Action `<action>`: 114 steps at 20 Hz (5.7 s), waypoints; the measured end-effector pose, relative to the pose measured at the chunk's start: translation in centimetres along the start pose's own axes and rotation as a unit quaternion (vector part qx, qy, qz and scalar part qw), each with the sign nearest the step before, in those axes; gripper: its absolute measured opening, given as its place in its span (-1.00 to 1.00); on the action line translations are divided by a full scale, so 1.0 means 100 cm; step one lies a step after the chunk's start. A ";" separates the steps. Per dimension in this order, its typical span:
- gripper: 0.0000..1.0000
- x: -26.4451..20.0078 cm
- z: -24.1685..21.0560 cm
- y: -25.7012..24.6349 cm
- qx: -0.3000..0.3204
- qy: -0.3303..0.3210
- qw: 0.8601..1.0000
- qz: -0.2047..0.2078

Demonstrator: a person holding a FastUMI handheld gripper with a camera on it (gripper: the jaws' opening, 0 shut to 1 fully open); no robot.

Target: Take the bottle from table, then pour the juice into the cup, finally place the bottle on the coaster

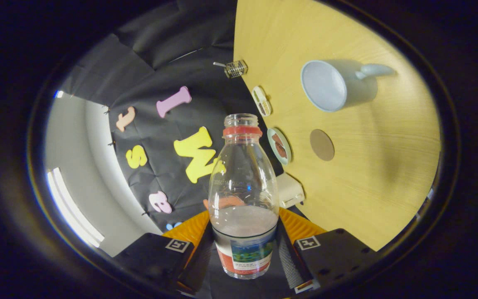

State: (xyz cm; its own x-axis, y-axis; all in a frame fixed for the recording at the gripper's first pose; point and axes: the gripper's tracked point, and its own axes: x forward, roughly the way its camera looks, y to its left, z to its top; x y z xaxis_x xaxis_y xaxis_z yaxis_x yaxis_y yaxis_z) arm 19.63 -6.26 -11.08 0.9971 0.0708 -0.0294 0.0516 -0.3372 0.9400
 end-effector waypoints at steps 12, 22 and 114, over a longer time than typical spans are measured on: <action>0.57 -0.006 0.004 -0.049 -0.393 0.006 0.917 -0.074; 0.57 -0.019 0.002 -0.018 -0.651 -0.004 0.759 0.000; 1.00 -0.199 -0.025 0.151 -0.804 -0.080 0.589 0.022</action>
State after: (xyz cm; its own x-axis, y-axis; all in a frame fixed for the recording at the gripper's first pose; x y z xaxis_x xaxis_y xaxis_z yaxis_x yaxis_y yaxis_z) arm 0.47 -10.40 4.51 0.9946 -0.0374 0.0964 0.0332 0.9984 0.0447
